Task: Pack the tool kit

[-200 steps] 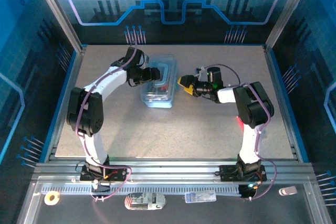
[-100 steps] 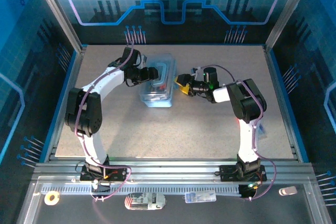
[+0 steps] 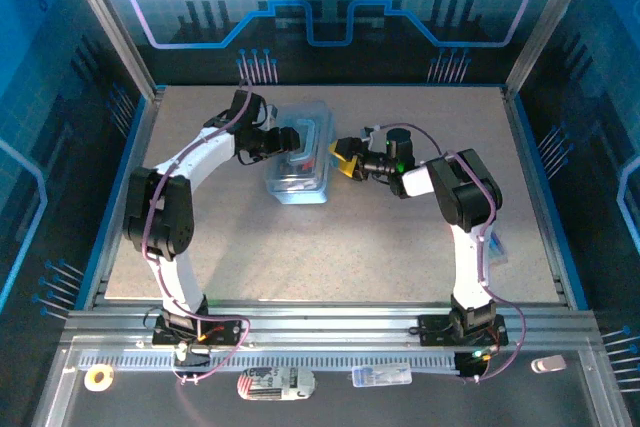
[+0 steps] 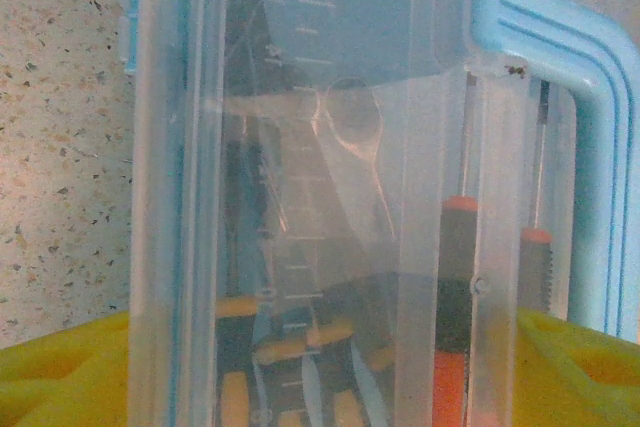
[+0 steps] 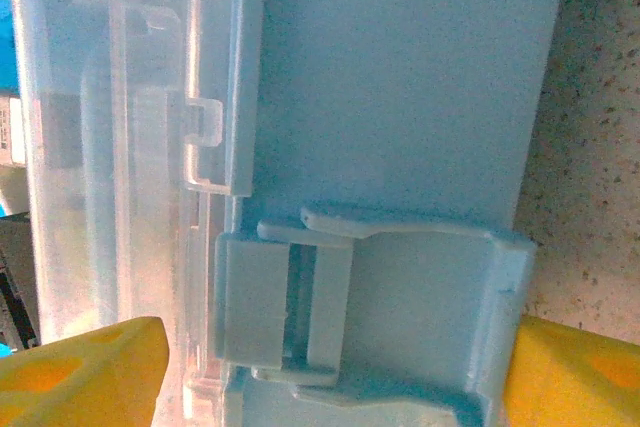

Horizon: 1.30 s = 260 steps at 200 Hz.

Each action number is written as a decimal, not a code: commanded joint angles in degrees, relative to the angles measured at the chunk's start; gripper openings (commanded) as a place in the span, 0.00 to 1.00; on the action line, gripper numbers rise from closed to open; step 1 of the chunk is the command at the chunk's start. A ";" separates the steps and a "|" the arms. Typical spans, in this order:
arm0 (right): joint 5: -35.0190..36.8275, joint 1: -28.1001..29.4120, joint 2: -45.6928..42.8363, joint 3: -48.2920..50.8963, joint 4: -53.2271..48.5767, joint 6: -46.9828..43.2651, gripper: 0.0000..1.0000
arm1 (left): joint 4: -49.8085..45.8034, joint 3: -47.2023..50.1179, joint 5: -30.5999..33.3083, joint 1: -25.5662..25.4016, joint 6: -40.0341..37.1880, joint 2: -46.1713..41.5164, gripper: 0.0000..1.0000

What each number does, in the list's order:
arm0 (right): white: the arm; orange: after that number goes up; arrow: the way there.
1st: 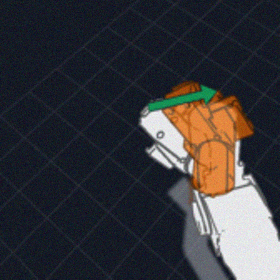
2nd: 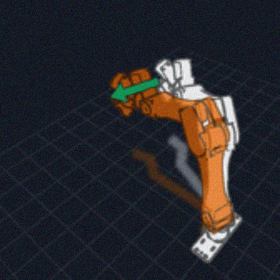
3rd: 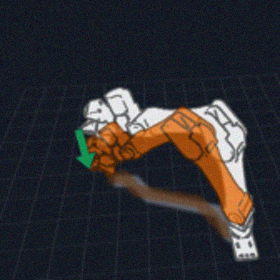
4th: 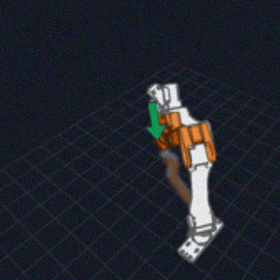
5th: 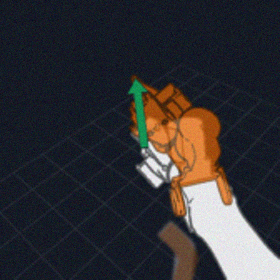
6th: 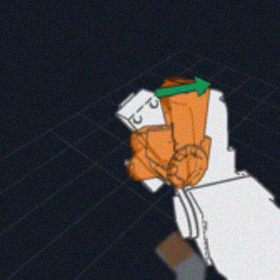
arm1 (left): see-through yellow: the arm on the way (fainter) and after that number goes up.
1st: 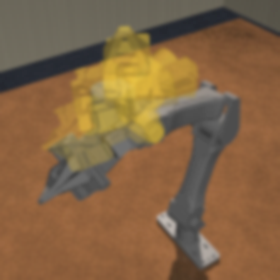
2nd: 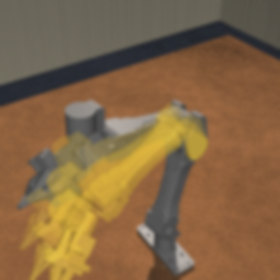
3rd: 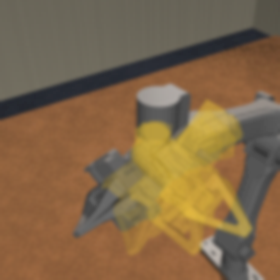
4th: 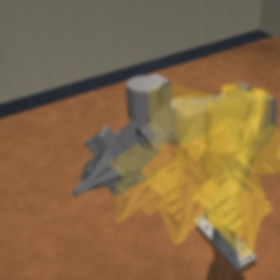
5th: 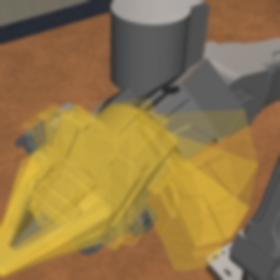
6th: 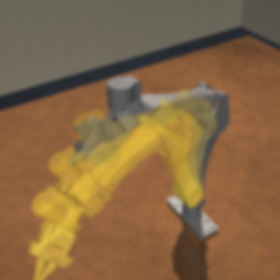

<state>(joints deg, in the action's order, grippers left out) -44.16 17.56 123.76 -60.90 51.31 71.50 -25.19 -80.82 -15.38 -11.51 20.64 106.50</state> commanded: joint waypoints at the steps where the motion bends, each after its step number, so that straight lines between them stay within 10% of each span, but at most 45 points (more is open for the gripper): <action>1: -3.18 0.61 -2.05 1.01 6.36 1.47 0.83 | -8.82 3.12 5.18 1.44 0.03 3.27 0.68; 141: -3.43 -0.25 -7.98 1.98 3.17 -0.63 0.77 | -10.02 1.61 4.56 1.32 -0.52 4.07 0.68; 260: 1.02 1.95 -8.89 -6.59 -18.47 -13.41 0.76 | -10.10 -0.13 4.00 0.53 -0.56 6.10 0.68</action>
<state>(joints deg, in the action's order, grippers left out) -44.38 18.33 116.25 -66.02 39.33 62.54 -28.23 -82.98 -15.46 -11.16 20.56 107.42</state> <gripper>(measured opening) 0.759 0.752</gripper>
